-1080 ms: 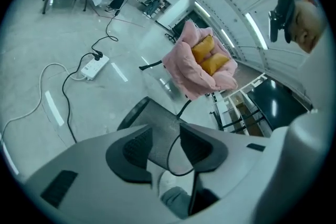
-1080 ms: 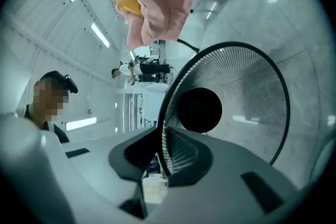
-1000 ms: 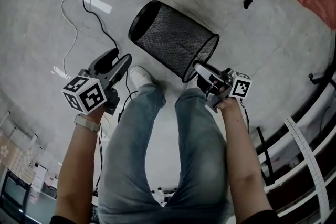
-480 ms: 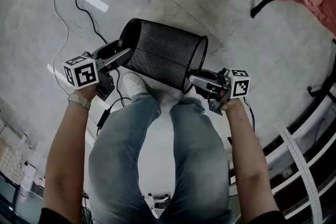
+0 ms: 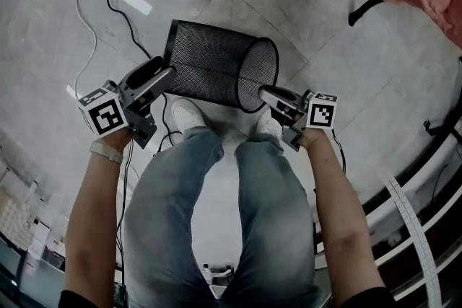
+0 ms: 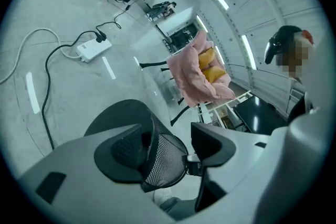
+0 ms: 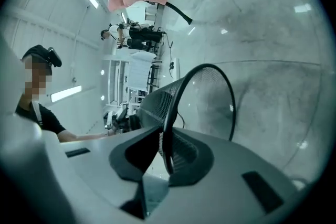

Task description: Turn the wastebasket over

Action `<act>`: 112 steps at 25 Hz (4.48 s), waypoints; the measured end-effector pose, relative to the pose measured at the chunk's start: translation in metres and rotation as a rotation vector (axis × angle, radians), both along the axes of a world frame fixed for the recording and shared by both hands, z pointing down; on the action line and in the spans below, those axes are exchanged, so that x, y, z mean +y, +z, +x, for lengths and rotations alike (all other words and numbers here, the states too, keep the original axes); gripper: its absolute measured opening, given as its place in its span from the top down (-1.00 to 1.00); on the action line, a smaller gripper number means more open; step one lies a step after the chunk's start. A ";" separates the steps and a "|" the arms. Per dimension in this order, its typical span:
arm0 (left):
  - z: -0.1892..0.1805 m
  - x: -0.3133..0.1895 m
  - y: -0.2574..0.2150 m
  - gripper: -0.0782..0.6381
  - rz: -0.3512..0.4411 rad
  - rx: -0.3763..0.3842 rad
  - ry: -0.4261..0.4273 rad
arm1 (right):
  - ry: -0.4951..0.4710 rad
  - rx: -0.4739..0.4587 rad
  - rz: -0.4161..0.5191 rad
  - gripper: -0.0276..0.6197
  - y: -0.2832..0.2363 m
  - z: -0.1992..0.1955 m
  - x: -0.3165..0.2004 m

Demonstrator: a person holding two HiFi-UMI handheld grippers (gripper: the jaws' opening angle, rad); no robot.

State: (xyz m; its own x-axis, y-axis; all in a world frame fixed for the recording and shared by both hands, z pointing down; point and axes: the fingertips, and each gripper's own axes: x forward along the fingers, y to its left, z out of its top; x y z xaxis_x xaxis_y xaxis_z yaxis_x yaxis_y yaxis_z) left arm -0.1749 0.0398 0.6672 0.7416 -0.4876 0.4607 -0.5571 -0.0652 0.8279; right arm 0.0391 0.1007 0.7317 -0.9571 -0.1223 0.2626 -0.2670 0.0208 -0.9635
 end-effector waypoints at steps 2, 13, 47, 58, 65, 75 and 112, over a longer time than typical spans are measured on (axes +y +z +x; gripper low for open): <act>0.012 0.005 -0.013 -0.05 0.006 0.006 0.025 | 0.016 0.060 -0.003 0.70 0.007 0.008 0.003; 0.100 0.027 -0.066 -0.04 0.031 0.069 0.151 | 0.131 0.324 -0.053 0.26 0.038 0.072 0.015; 0.217 0.072 -0.028 0.07 -0.016 0.018 0.395 | 0.296 0.464 0.021 0.65 0.021 0.155 -0.018; 0.197 0.073 -0.121 0.30 0.077 -0.039 0.384 | 0.337 0.524 0.263 0.88 -0.120 0.123 -0.030; 0.180 0.080 -0.238 0.71 0.135 -0.065 0.329 | 0.313 0.536 0.364 0.88 -0.252 0.081 -0.018; 0.174 0.059 -0.417 0.74 0.386 -0.131 0.315 | 0.370 0.435 0.558 0.89 -0.452 0.042 -0.029; 0.153 0.007 -0.698 0.75 0.880 -0.193 0.169 | 0.329 0.312 1.141 0.89 -0.757 0.006 -0.067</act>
